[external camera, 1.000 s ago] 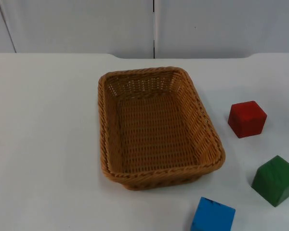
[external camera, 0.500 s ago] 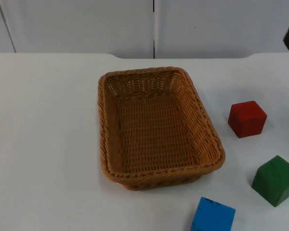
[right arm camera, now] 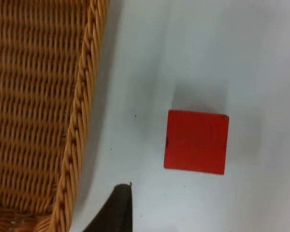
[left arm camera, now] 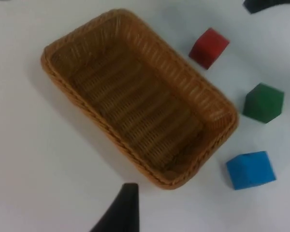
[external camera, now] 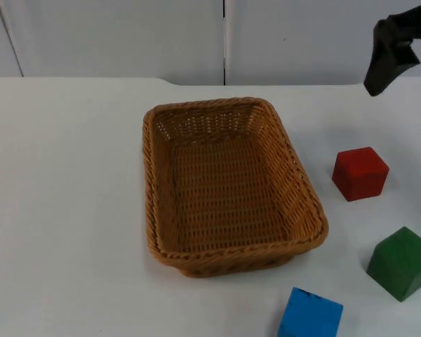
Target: Pick up one cube with each hand and place exactly two cubes into the same basket, leaving the remaining cube outside.
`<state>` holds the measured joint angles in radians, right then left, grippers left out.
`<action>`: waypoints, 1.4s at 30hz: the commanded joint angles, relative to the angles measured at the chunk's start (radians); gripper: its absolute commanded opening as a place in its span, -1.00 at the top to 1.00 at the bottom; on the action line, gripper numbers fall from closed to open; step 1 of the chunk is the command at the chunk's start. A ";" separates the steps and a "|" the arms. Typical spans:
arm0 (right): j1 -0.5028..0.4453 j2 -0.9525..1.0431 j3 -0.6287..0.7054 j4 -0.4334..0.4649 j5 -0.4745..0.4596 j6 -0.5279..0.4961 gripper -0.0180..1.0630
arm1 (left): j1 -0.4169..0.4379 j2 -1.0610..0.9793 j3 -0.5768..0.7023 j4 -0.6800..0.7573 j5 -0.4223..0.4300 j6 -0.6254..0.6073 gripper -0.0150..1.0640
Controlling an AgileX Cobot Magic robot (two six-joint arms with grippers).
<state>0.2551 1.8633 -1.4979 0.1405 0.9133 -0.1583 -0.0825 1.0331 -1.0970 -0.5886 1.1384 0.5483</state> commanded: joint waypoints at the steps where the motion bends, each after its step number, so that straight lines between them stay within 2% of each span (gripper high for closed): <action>1: 0.002 0.017 -0.023 0.001 -0.016 -0.011 -0.98 | -0.092 0.072 -0.009 0.073 -0.059 -0.032 -0.91; 2: 0.002 0.017 -0.023 0.001 -0.016 -0.011 -0.98 | -0.092 0.072 -0.009 0.073 -0.059 -0.032 -0.91; 6: 0.002 0.026 -0.023 0.001 -0.033 -0.014 -0.98 | -0.300 0.169 -0.009 0.305 -0.128 -0.198 -0.91; 7: 0.002 0.026 -0.023 0.001 -0.033 -0.014 -0.98 | -0.300 0.169 -0.009 0.305 -0.128 -0.198 -0.91; 11: 0.008 0.043 -0.023 0.005 -0.030 -0.014 -0.98 | -0.508 0.254 -0.009 0.529 -0.187 -0.396 -0.91; 12: 0.012 0.051 -0.023 0.003 -0.028 -0.014 -0.98 | -0.549 0.270 -0.009 0.557 -0.203 -0.426 -0.91; 13: 0.012 0.051 -0.023 0.003 -0.028 -0.014 -0.98 | -0.549 0.270 -0.009 0.557 -0.203 -0.426 -0.91; 15: 0.025 0.064 -0.023 0.000 -0.027 -0.020 -0.98 | -0.657 0.313 -0.009 0.620 -0.236 -0.501 -0.91; 18: 0.037 0.071 -0.023 -0.011 -0.030 -0.026 -0.98 | -0.740 0.348 -0.009 0.675 -0.260 -0.567 -0.91; 19: 0.037 0.071 -0.023 -0.011 -0.030 -0.026 -0.98 | -0.740 0.348 -0.009 0.675 -0.260 -0.567 -0.91; 23: 0.037 0.071 -0.023 -0.012 -0.033 -0.026 -0.98 | -0.859 0.403 -0.009 0.734 -0.287 -0.669 -0.91; 30: 0.037 0.075 -0.023 -0.034 -0.027 -0.026 -0.98 | -0.976 0.484 -0.009 0.735 -0.362 -0.742 -0.91; 38: 0.037 0.075 -0.023 -0.034 -0.025 -0.014 -0.98 | -1.006 0.569 -0.009 0.735 -0.444 -0.902 -0.91; 42: 0.037 0.075 -0.023 -0.034 -0.029 -0.014 -0.98 | -1.006 0.614 -0.009 0.697 -0.472 -0.908 -0.91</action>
<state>0.2875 1.9371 -1.5122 0.1071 0.8887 -0.1759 -1.0814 1.6385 -1.0991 0.1241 0.6844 -0.3415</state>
